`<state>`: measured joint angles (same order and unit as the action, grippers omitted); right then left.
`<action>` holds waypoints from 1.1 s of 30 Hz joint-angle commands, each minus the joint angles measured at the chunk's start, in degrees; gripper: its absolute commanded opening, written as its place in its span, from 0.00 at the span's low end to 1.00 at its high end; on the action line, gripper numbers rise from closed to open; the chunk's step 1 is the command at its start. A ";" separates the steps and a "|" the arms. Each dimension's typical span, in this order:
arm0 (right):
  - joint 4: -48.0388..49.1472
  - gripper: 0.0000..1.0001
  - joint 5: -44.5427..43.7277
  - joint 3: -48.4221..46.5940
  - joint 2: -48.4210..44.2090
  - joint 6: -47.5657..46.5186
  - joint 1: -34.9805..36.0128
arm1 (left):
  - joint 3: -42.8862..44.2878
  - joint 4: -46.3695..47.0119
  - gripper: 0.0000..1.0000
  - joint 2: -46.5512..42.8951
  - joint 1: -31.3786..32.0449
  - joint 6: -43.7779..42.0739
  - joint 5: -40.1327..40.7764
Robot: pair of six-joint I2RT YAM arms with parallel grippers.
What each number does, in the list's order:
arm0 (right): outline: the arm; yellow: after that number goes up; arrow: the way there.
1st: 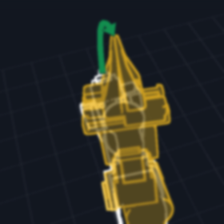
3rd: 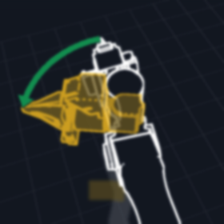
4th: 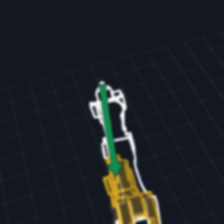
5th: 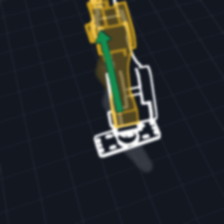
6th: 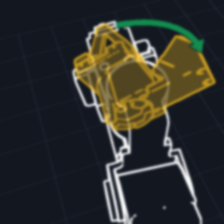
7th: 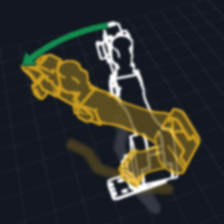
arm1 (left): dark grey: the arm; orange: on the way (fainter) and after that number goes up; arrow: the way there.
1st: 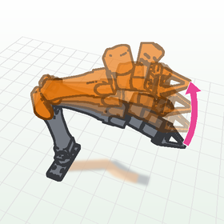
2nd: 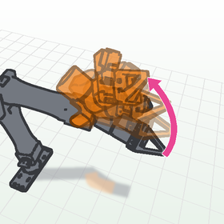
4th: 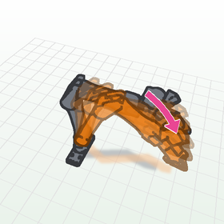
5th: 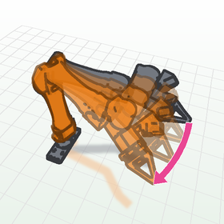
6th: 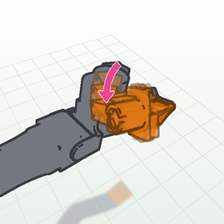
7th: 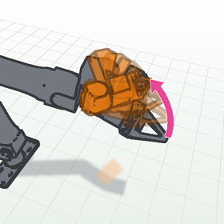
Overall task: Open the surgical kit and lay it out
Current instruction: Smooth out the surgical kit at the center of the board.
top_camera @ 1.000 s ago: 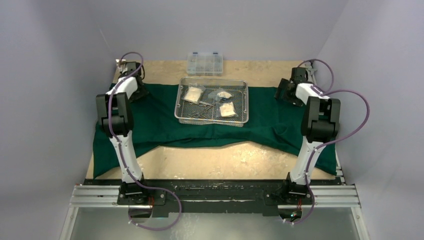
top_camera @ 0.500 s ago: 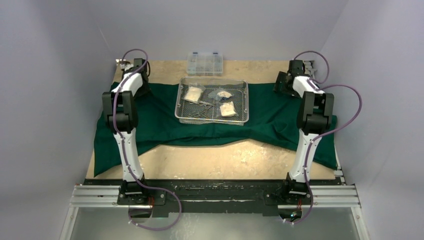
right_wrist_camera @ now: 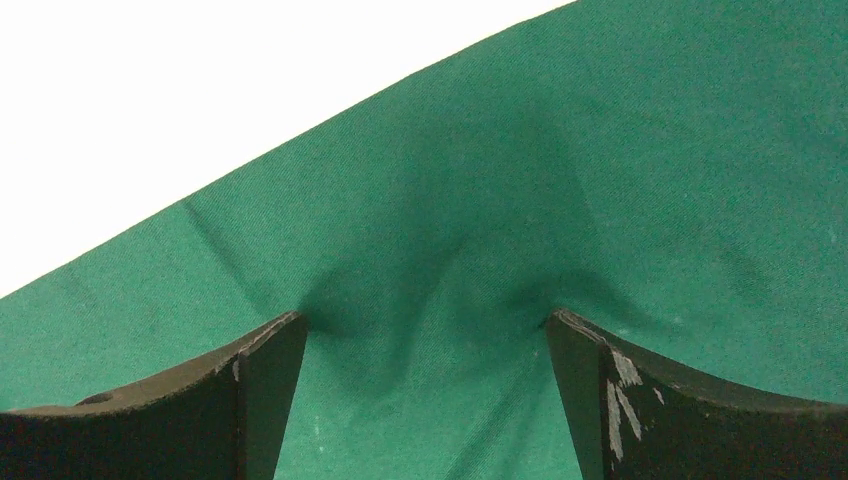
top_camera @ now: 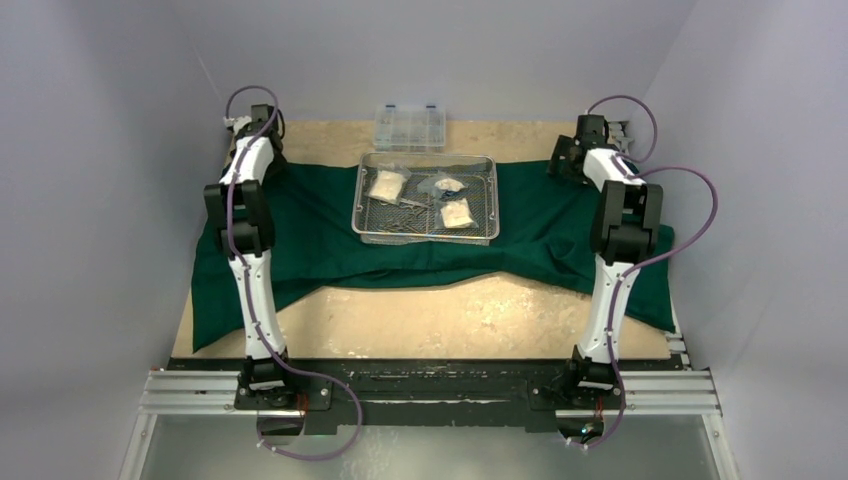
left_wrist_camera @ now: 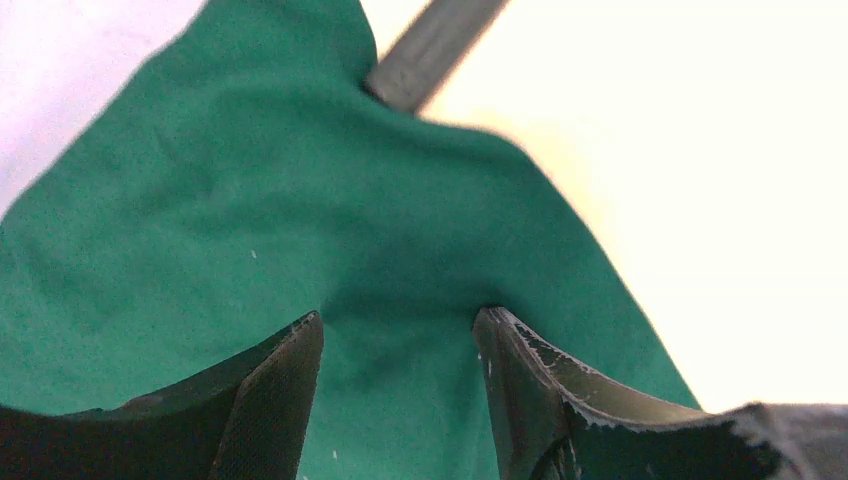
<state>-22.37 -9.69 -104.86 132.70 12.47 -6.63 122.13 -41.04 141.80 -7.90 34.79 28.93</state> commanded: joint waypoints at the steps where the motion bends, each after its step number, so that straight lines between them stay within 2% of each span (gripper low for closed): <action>1: -0.08 0.93 1.04 2.23 2.85 1.37 0.84 | 3.86 -3.27 0.59 7.96 -2.85 -1.59 -1.26; 8: -0.54 0.92 1.12 0.75 3.65 2.71 1.89 | 6.73 -3.59 0.59 8.90 -5.18 -2.06 -2.80; 10: -1.40 0.92 0.75 -0.62 3.31 3.63 1.91 | 5.64 -2.57 0.58 6.79 -5.15 -3.10 -5.94; 14: -3.55 0.91 1.74 -4.88 1.46 5.49 1.89 | -1.65 7.14 0.57 -2.01 -5.19 -7.49 -17.89; 21: -1.34 0.90 6.61 -6.19 -3.26 7.86 2.12 | -1.21 16.80 0.59 -10.37 -5.35 -12.01 -26.99; 27: 1.56 0.89 4.08 -3.68 -6.42 8.75 2.59 | 0.86 21.07 0.60 -9.69 -6.15 -9.77 -24.42; 31: 2.16 0.74 3.93 -4.88 -6.59 9.76 2.59 | 1.47 24.10 0.60 -6.39 -6.08 -7.81 -19.91; 33: 4.06 0.71 4.36 -3.75 -7.47 9.72 2.66 | 2.26 25.58 0.60 -4.62 -6.23 -7.22 -17.50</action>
<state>-22.65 -5.15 -108.62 129.21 20.99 -4.14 121.82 -20.60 134.47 -13.43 25.93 6.46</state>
